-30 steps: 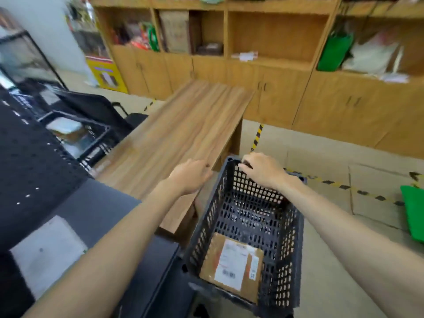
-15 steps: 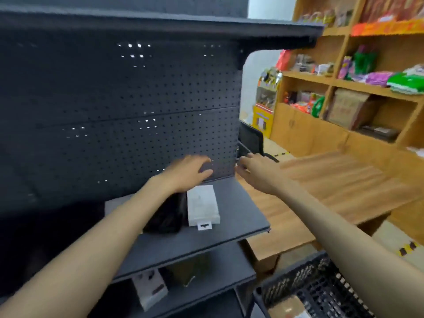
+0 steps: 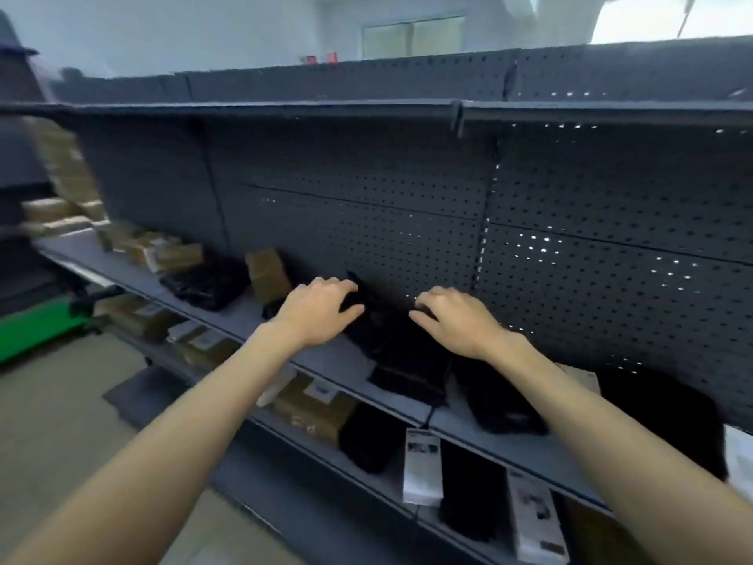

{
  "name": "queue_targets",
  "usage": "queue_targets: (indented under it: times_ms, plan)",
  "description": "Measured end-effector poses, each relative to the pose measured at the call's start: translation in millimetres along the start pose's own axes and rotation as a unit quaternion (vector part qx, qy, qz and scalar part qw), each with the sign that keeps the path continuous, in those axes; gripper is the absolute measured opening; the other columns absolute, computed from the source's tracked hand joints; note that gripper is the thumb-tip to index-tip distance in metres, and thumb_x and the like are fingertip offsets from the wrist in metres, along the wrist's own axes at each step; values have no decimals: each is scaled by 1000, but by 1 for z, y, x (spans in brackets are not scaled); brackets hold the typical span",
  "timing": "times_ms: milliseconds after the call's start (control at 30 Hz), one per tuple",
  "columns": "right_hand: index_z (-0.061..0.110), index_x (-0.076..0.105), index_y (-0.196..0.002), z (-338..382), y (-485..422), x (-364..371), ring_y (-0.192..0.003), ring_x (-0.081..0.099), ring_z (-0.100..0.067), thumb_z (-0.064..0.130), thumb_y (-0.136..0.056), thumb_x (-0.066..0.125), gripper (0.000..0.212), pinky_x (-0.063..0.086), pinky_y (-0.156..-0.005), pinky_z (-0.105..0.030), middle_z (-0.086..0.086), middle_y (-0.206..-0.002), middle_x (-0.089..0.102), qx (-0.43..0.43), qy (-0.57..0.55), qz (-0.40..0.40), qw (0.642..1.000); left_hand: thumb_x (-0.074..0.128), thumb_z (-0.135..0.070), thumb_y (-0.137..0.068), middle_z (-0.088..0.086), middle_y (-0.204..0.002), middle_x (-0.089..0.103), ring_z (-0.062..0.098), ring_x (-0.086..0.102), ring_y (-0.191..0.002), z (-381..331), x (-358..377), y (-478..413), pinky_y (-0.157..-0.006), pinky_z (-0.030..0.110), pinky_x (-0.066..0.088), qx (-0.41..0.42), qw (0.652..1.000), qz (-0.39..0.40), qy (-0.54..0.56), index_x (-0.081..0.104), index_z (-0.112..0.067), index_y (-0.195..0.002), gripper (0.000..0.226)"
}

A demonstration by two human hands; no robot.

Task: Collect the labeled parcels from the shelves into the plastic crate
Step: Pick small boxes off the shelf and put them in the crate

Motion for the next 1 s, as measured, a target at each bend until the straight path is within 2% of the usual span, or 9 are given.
queue_targets:
  times_ms: [167, 333, 433, 700, 1000]
  plan:
    - [17, 59, -124, 152, -89, 37, -112, 55, -29, 44, -104, 41, 38, 46, -90, -43, -6, -126, 58, -93, -35, -8, 995, 44, -51, -103, 5, -145, 54, 29, 48, -132, 145, -24, 71, -101, 45, 44, -92, 995, -26, -25, 41, -23, -150, 54]
    - [18, 59, -117, 272, -148, 67, -109, 56, -28, 43, -103, 40, 35, 47, -88, -44, -5, -121, 58, -167, -44, 1, 985, 45, -50, -103, 5, -142, 56, 29, 50, -131, 254, -41, 129, -99, 45, 44, -168, 985, -26, -40, 42, -23, -149, 54]
    - [17, 59, -120, 329, -178, 80, -111, 56, -29, 43, -103, 40, 36, 47, -90, -45, -5, -124, 58, -204, -48, 9, 978, 45, -52, -102, 5, -138, 58, 30, 52, -128, 307, -46, 154, -98, 46, 46, -203, 978, -30, -44, 45, -23, -146, 52]
    - [18, 60, -120, 434, -265, 130, -106, 58, -25, 44, -103, 40, 37, 49, -85, -43, -4, -121, 60, -249, -59, 15, 967, 44, -53, -102, 3, -139, 59, 26, 51, -129, 431, -43, 177, -100, 44, 44, -260, 964, -33, -40, 49, -24, -143, 50]
    - [18, 58, -120, 519, -413, 180, -105, 59, -24, 43, -104, 38, 36, 47, -83, -38, -4, -119, 60, -253, -67, 9, 965, 44, -54, -102, 3, -141, 57, 26, 52, -129, 593, -49, 129, -99, 43, 45, -260, 963, -15, -62, 47, -24, -145, 53]
Point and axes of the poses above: each hand's wrist, its own y-axis away from the middle knuckle, its own x-axis out of the palm, z = x × y, the point moved 3 cm from there along -y, towards the middle knuckle
